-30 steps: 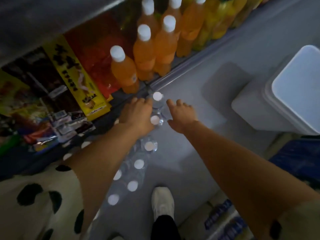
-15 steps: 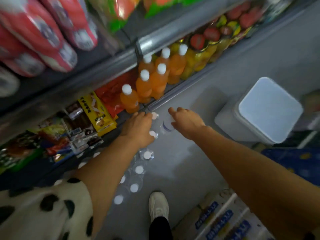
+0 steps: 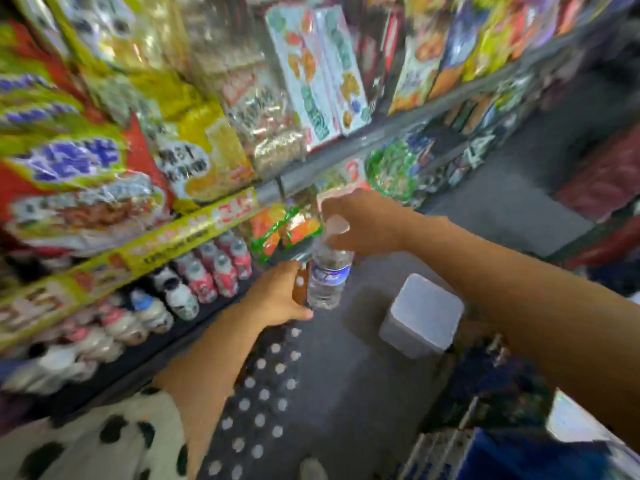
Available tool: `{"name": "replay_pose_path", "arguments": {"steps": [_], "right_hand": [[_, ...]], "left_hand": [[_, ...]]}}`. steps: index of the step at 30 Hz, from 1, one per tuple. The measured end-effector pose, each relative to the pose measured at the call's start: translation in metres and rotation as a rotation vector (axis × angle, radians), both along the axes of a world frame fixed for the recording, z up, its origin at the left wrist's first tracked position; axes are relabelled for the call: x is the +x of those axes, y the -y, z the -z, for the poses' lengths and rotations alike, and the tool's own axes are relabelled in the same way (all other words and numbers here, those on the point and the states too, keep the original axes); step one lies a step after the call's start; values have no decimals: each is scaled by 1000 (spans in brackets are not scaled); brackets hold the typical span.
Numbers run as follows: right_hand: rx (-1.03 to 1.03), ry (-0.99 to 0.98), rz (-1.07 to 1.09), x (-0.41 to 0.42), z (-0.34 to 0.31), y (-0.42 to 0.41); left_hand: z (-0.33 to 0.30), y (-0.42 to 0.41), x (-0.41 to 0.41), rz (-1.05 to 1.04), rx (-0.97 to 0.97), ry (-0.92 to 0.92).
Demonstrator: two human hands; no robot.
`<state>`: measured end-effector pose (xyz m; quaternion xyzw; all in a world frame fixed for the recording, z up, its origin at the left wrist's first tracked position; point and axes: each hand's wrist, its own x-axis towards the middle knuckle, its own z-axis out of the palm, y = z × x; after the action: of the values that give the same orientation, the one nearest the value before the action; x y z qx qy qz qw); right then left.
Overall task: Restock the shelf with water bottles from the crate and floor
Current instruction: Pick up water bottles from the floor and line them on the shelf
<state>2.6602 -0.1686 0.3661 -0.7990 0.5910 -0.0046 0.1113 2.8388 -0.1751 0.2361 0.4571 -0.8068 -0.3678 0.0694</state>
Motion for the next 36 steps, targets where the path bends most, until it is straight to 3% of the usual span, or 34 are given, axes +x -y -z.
{"name": "replay_pose_path", "arguments": {"steps": [5, 11, 19, 28, 36], "right_hand": [[-59, 39, -25, 43, -145, -30], [-173, 71, -61, 89, -269, -61], [-380, 164, -138, 136, -398, -65], [-754, 15, -222, 164, -498, 9], [-855, 36, -368, 192, -531, 96]], "left_hand": [[-109, -24, 28, 46, -48, -144], [-225, -41, 74, -7, -112, -234], [-364, -39, 116, -127, -446, -229], [-482, 1, 143, -362, -633, -47], [-515, 74, 163, -527, -595, -134]]}}
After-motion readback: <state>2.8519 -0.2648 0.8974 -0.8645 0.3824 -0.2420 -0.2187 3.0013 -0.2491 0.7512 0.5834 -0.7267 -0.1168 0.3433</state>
